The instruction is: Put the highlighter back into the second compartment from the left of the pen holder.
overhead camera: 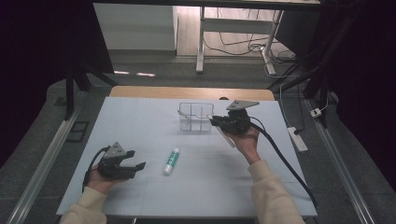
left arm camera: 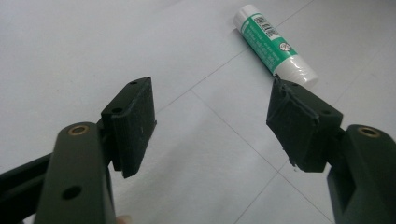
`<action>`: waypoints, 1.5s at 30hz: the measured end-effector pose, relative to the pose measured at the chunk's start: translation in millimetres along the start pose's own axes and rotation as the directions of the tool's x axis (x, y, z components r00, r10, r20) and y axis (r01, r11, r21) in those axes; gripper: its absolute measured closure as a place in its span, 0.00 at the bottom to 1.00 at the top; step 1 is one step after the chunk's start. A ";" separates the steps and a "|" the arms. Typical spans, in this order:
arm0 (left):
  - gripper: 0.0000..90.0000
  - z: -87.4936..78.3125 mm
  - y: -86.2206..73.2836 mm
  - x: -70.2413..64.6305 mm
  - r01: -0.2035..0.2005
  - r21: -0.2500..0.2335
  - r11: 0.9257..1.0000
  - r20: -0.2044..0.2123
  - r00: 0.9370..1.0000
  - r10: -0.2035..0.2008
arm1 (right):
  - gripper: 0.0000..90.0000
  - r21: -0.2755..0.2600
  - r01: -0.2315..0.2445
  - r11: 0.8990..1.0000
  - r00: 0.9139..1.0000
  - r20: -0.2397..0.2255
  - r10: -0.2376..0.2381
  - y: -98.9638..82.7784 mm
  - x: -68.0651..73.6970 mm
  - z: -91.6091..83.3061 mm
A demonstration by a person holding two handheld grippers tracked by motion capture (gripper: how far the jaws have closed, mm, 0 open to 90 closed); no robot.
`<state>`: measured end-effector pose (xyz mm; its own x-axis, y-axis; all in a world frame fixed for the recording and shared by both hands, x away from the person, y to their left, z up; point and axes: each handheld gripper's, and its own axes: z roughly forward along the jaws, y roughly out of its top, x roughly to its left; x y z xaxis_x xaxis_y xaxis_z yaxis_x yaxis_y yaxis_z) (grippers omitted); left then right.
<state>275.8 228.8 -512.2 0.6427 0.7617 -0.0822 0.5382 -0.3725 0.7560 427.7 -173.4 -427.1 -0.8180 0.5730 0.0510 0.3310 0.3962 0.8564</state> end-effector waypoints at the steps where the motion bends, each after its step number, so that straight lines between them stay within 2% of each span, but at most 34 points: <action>1: 0.36 0.0 0.0 0.0 0.000 0.000 1.000 0.000 1.000 0.000 | 0.86 -0.010 -0.004 1.000 1.000 0.001 0.004 1.2 -0.7 -1.1; 16: 0.36 -0.1 0.1 0.4 -0.001 -0.001 1.000 0.002 1.000 0.001 | 0.86 -0.084 -0.022 0.996 1.000 0.012 0.023 16.9 -1.6 -5.0; 20: 0.36 -0.2 0.0 0.6 0.000 -0.001 1.000 0.001 1.000 0.000 | 0.86 -0.086 -0.024 0.996 1.000 0.017 0.026 18.6 -2.9 -4.8; 23: 0.36 -0.1 0.1 0.9 0.001 0.000 1.000 0.001 1.000 -0.001 | 0.86 -0.096 -0.037 0.995 0.999 0.003 0.037 20.9 -3.0 -4.8; 26: 0.36 0.0 0.2 0.5 -0.001 0.000 1.000 0.001 1.000 0.001 | 0.86 -0.102 -0.027 0.994 1.000 0.008 0.028 24.6 -1.8 -4.8; 36: 0.36 -0.1 0.0 0.8 -0.001 -0.001 1.000 0.002 1.000 0.001 | 0.86 -0.122 -0.018 0.992 1.000 0.009 0.019 33.4 0.3 3.2; 45: 0.36 0.1 0.1 1.3 0.001 -0.001 1.000 0.004 1.000 -0.001 | 0.86 -0.133 -0.028 0.991 1.000 0.009 0.030 38.0 -2.8 11.5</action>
<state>276.8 229.7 -512.3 0.6444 0.7598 -0.0856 0.5385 -0.3715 0.7563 448.0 -151.7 -400.6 -0.8037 0.5907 0.0718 0.2886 0.2813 0.9152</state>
